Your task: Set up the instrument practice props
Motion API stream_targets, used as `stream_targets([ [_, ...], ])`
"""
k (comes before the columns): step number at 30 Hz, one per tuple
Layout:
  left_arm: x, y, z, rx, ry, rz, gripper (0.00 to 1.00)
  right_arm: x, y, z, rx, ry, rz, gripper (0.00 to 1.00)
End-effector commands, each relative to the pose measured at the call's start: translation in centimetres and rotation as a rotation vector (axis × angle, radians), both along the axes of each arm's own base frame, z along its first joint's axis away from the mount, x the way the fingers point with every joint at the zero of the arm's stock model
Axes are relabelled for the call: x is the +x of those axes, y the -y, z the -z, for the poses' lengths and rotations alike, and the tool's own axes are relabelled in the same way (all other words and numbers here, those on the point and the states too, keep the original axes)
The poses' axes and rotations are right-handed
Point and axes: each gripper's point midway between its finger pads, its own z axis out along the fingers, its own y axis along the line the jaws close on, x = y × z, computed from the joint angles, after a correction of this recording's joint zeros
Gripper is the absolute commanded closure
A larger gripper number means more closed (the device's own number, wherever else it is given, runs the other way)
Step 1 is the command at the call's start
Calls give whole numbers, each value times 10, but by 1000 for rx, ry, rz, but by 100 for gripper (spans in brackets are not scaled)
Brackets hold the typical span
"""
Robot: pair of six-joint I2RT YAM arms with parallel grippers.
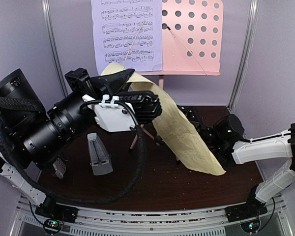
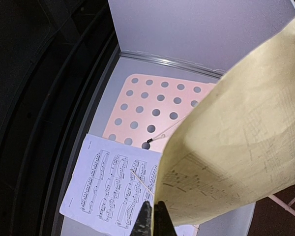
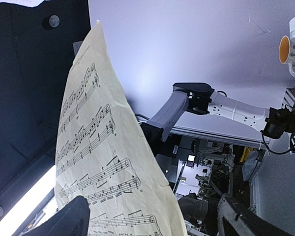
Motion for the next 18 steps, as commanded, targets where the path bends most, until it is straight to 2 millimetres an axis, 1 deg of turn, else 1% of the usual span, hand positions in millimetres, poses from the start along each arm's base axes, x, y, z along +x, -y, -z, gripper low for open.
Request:
stream_targets([
  [1, 3, -11, -3, -62, -22, 8, 100, -6, 16, -38, 158, -1, -6, 12],
  [5, 5, -17, 22, -26, -45, 11, 100, -8, 16, -47, 129, 35, 16, 22],
  [9, 5, -22, 41, 16, -58, 21, 100, -10, 18, -49, 123, 42, 23, 37],
  [13, 6, -27, 67, 91, -71, 22, 100, -7, 20, -43, 103, 39, 43, 57],
  [16, 8, -35, 78, 110, -84, 19, 100, -5, 21, -36, 71, 47, 59, 72],
  [18, 8, -37, 82, 116, -90, 20, 100, -4, 18, -30, 20, 62, 68, 79],
])
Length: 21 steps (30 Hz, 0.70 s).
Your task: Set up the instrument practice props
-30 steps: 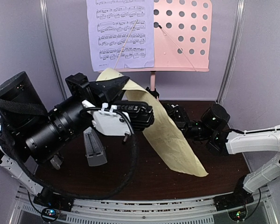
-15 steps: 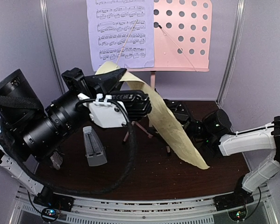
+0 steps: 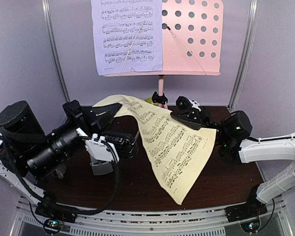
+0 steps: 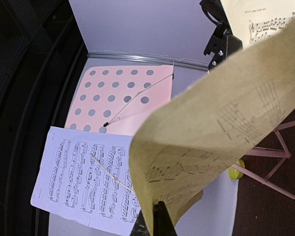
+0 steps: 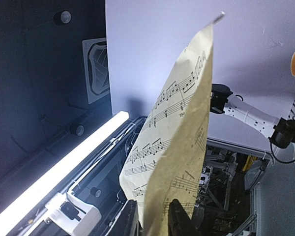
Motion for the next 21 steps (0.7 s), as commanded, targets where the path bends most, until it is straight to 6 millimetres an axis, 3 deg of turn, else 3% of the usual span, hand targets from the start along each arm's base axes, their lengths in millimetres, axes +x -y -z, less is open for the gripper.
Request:
stream_targets([
  [1, 3, -10, 9, -12, -38, -1, 100, 0, -1, 7, -79, 64, 42, 84],
  [4, 3, -10, 13, -3, -44, 2, 100, 0, -6, 13, -156, 119, 63, 98],
  [7, 4, -12, 22, 12, -51, -5, 92, 1, -6, 18, -210, 165, 80, 100],
  [8, 5, -14, 25, 14, -56, -10, 88, 2, -5, 20, -226, 177, 87, 100],
  [12, 7, -24, 52, 32, -137, -14, 53, 3, -2, 25, -293, 263, 113, 100],
  [15, 4, -35, 82, 35, -306, 8, 38, 2, -1, 37, -400, 339, 115, 100],
  [17, -1, -43, 108, 56, -443, 18, 33, 1, 1, 57, -517, 375, 97, 100],
  [21, -25, -49, 144, 37, -785, 84, 29, -4, 10, 76, -671, 498, 67, 100],
])
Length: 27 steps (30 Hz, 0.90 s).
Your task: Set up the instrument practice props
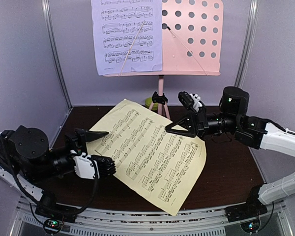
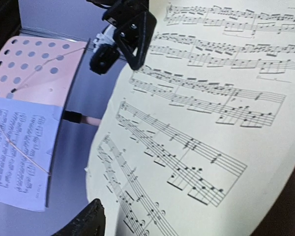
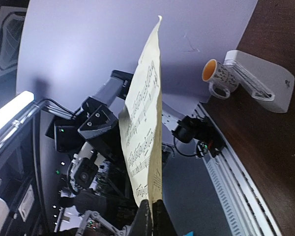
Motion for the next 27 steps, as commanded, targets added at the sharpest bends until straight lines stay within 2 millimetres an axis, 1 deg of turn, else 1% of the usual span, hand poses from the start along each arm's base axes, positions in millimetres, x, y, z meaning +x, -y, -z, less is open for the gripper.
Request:
stream_targets([
  [1, -29, -12, 55, 11, -470, 44, 28, -12, 18, 44, -263, 134, -55, 100],
  [2, -37, -11, 65, 44, -535, 62, 28, -13, 20, 47, -296, 151, -63, 100],
  [3, -42, -7, 74, 75, -600, 65, 28, -15, 25, 57, -354, 153, -71, 100],
  [5, -45, 1, 78, 83, -741, 60, 28, -17, 31, 68, -430, 181, -94, 100],
  [6, -45, 6, 75, 69, -816, 66, 28, -19, 33, 69, -460, 198, -110, 100],
  [8, -38, 13, 60, 5, -921, 73, 26, -21, 36, 76, -518, 237, -138, 100],
  [12, -20, 21, 33, -88, -1002, 84, 20, -30, 38, 83, -587, 274, -187, 100],
  [13, -20, 23, 25, -103, -1036, 110, 19, -32, 37, 85, -597, 281, -198, 100],
  [15, -19, 27, 22, -105, -1093, 141, 19, -35, 36, 89, -618, 294, -217, 100],
  [16, -18, 28, 25, -96, -1102, 140, 18, -36, 36, 90, -627, 299, -223, 100],
  [18, -19, 23, 37, -66, -1107, 126, 16, -35, 38, 90, -643, 313, -218, 100],
  [21, -17, 1, 55, -57, -1097, 85, 16, -34, 41, 88, -654, 332, -211, 100],
  [23, -13, -13, 62, -79, -1083, 58, 14, -34, 41, 87, -657, 337, -212, 100],
  [24, -12, -18, 62, -85, -1072, 58, 14, -34, 41, 86, -656, 338, -214, 100],
  [25, -11, -18, 61, -87, -1061, 58, 13, -35, 40, 85, -654, 341, -217, 100],
  [27, -6, -7, 60, -70, -1057, 53, 13, -37, 37, 83, -649, 354, -230, 100],
])
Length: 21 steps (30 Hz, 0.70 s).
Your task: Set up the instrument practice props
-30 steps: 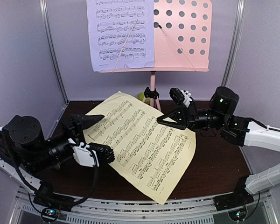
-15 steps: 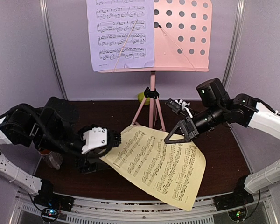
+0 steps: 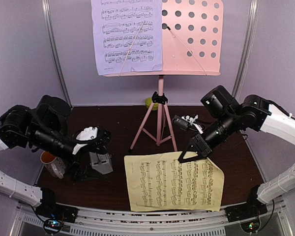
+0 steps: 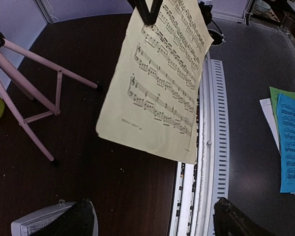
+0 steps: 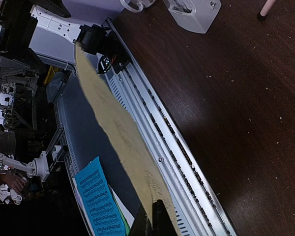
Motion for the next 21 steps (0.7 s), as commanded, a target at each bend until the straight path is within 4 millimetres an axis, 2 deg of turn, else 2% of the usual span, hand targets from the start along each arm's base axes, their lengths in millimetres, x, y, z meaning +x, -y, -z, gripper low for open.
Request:
stream_targets([
  [1, 6, 19, -15, -37, 14, 19, 14, -3, -3, -10, 2, 50, -34, 100],
  [5, 14, 58, -20, -8, -4, 66, 20, -9, -10, -14, -15, 71, -76, 100],
  [9, 22, 82, -27, -45, 34, 99, 21, -15, -14, -16, -42, 92, -118, 100],
  [13, 21, 96, -20, -47, 48, 152, 22, -19, -19, -22, -38, 101, -134, 100],
  [16, 19, 104, -13, -39, 34, 187, 26, -19, -23, -28, -32, 113, -137, 100],
  [19, 19, 114, -10, -48, 30, 204, 35, -20, -27, -33, -20, 116, -138, 100],
  [21, 22, 119, -13, -62, 35, 201, 44, -20, -29, -34, -11, 114, -137, 100],
])
